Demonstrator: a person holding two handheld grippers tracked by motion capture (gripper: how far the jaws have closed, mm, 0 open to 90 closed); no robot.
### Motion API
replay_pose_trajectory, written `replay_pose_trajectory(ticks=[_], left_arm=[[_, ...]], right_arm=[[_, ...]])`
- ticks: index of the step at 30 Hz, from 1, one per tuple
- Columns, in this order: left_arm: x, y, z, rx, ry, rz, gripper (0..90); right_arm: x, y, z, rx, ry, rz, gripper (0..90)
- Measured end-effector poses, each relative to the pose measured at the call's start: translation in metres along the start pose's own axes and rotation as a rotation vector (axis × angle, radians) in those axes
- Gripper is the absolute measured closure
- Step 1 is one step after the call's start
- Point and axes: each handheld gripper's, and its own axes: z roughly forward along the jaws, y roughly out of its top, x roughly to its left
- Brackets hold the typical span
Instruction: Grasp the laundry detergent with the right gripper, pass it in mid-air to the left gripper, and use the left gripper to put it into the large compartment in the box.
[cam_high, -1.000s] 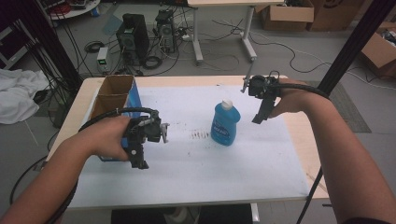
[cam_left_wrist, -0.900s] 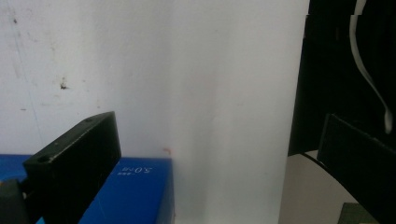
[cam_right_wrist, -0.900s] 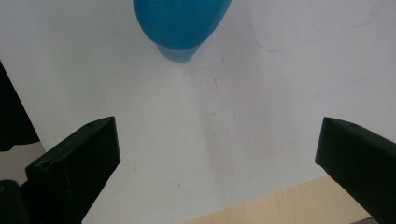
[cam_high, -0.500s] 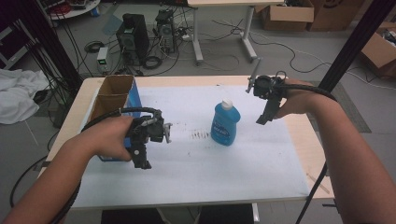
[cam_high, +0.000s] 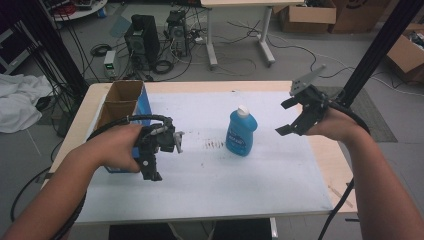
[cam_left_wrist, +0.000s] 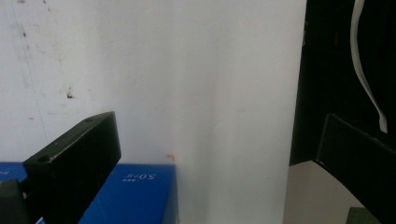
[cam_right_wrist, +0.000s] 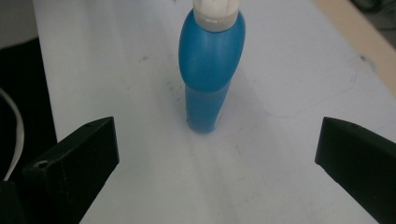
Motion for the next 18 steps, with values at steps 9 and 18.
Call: replay_pose_trajectory(ticks=[9, 18], left_arm=[[-0.004, -0.005, -0.001, -0.02, 0.006, 0.009, 0.1], [-0.012, -0.008, 0.005, -0.019, -0.002, 0.024, 0.1]], right_arm=[[0.026, -0.066, 0.033, -0.278, -0.113, 0.1, 0.0], [0.035, -0.096, 0.095, -0.341, -0.129, 0.178, 0.0]])
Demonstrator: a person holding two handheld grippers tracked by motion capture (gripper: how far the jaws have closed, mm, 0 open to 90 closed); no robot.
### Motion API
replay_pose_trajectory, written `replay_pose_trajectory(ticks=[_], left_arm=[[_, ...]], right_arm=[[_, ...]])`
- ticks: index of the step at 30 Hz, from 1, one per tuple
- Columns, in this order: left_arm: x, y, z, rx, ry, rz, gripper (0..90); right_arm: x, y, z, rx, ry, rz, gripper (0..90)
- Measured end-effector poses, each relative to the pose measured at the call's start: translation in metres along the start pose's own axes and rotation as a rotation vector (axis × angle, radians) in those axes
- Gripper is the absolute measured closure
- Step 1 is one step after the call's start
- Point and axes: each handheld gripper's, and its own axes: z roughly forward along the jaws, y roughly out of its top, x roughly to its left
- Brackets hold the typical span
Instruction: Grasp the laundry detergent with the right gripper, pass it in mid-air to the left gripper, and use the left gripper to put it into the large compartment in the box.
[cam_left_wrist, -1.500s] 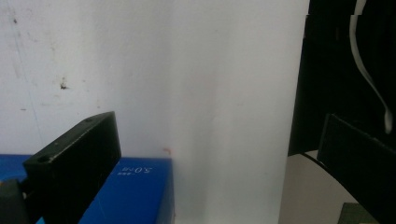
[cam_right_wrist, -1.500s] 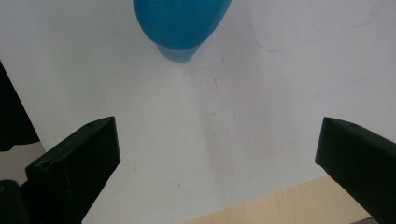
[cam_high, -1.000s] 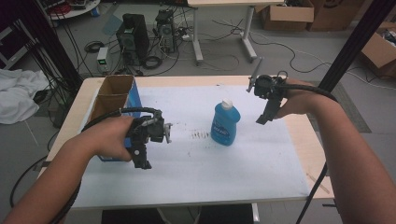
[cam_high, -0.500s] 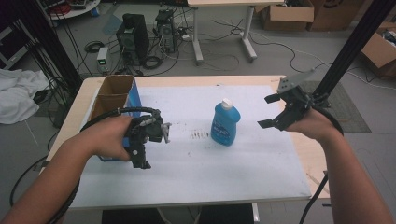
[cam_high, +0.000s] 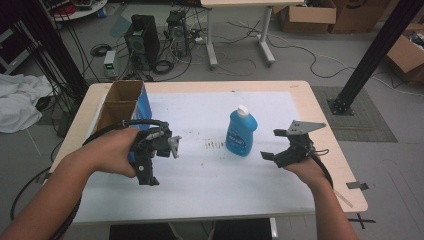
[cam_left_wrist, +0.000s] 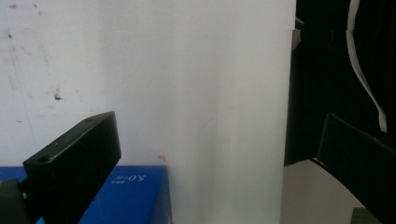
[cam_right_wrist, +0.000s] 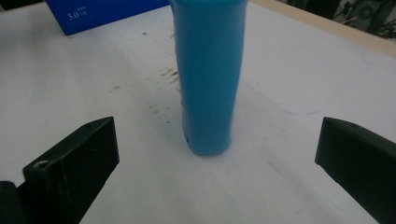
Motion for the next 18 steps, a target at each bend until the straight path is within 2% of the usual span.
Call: replay_pose_trajectory(ticks=[5, 8, 18], left_arm=[[-0.001, -0.004, 0.001, -0.002, -0.002, -0.007, 0.1], [-0.001, -0.006, 0.0, 0.002, -0.001, -0.012, 0.1], [-0.001, -0.008, -0.002, -0.002, 0.0, -0.016, 0.1]], right_arm=[[0.002, -0.003, 0.023, -0.002, 0.009, 0.008, 0.0], [0.002, -0.004, 0.032, -0.019, 0.012, 0.016, 0.0], [0.005, -0.008, 0.058, -0.002, 0.004, 0.001, 0.0]])
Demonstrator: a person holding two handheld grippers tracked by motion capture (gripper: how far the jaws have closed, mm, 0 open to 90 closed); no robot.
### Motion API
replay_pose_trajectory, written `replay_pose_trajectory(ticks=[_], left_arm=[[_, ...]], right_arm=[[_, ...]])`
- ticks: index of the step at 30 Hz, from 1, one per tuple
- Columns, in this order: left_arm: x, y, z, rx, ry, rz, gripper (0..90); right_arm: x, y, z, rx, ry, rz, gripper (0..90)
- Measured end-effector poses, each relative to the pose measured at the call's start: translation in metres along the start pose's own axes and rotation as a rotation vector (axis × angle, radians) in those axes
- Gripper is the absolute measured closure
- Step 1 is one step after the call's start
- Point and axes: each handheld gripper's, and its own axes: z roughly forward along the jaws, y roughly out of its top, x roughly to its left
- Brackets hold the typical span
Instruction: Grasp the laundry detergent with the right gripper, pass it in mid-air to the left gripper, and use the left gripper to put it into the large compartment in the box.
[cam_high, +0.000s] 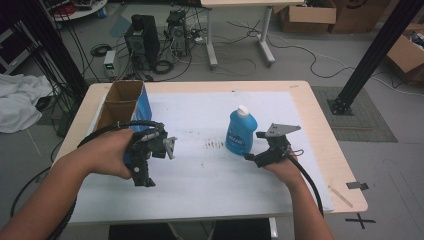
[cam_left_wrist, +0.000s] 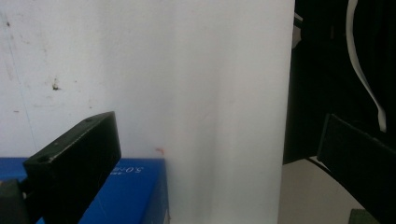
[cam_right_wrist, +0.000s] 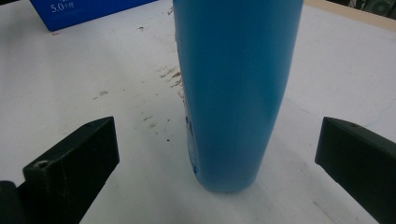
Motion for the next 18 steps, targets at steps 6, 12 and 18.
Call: replay_pose_trajectory(ticks=[6, 12, 18], left_arm=[[-0.001, -0.001, 0.002, 0.004, -0.003, -0.002, 0.1], [-0.002, -0.001, 0.001, 0.004, 0.001, -0.003, 0.1], [-0.002, -0.003, 0.0, 0.006, -0.001, -0.008, 0.1]], right_arm=[[-0.001, 0.002, 0.01, -0.013, -0.005, -0.002, 0.0], [-0.004, 0.003, 0.019, -0.037, -0.007, 0.01, 0.0], [-0.004, 0.005, 0.028, -0.058, -0.005, 0.012, 0.0]])
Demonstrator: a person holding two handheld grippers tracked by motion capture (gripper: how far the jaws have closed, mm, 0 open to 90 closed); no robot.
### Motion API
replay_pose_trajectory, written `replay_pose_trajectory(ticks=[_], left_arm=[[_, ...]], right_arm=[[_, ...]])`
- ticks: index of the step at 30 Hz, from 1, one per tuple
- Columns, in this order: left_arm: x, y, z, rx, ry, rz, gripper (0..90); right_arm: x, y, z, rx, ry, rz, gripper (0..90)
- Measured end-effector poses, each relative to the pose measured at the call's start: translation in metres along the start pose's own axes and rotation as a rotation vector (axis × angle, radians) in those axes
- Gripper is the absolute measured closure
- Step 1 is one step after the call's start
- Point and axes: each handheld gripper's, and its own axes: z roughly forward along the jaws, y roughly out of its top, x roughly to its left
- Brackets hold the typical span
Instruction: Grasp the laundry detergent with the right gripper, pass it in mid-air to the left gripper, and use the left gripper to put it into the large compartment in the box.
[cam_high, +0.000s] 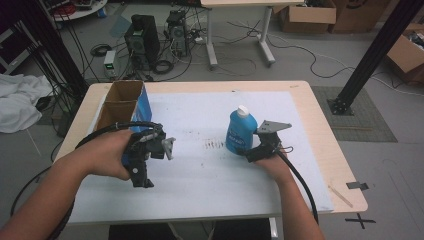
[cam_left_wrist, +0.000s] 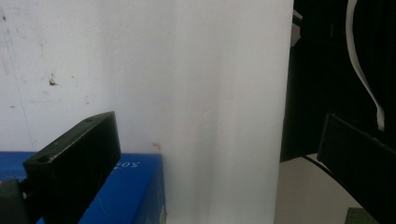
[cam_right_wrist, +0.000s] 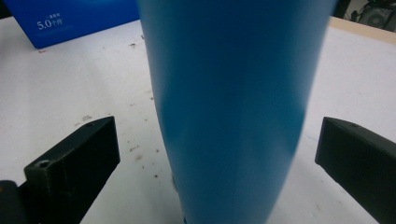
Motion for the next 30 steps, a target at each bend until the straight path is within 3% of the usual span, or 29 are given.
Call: replay_pose_trajectory(ticks=[17, 30], left_arm=[[-0.001, -0.009, -0.003, -0.015, 0.01, -0.02, 0.1], [0.0, -0.007, 0.004, -0.004, -0.002, -0.021, 0.1]], right_arm=[[0.0, 0.003, 0.014, -0.049, -0.01, 0.015, 0.4], [0.001, 0.002, 0.015, -0.088, -0.024, 0.011, 13.3]])
